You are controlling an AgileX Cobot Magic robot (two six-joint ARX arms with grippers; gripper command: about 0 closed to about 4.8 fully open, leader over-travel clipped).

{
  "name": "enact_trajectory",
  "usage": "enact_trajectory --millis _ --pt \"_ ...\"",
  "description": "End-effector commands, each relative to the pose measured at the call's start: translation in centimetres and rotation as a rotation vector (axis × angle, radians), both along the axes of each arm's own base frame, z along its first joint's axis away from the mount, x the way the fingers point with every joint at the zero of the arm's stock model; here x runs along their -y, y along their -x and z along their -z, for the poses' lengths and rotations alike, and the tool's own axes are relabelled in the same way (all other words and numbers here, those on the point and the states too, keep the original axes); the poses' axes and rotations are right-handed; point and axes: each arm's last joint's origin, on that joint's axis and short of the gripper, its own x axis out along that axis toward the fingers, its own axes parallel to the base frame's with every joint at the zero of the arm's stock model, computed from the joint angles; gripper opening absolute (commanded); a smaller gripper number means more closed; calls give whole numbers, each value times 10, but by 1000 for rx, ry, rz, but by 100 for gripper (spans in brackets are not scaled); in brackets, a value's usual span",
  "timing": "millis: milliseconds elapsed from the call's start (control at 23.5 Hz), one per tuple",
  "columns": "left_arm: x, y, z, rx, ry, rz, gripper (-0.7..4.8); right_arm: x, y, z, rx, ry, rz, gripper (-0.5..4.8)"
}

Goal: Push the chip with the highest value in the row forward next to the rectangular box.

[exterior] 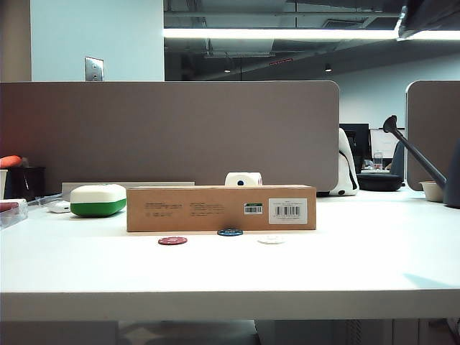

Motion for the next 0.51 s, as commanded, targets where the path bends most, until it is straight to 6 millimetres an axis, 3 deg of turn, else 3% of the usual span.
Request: enact_trajectory --millis 43,510 --pt "-6 5 -6 51 4 -38 -5 -2 0 -3 -16 -156 -1 -5" --pt "-11 25 -16 161 18 -65 -5 -3 -1 -2 -22 -143 -3 -5"
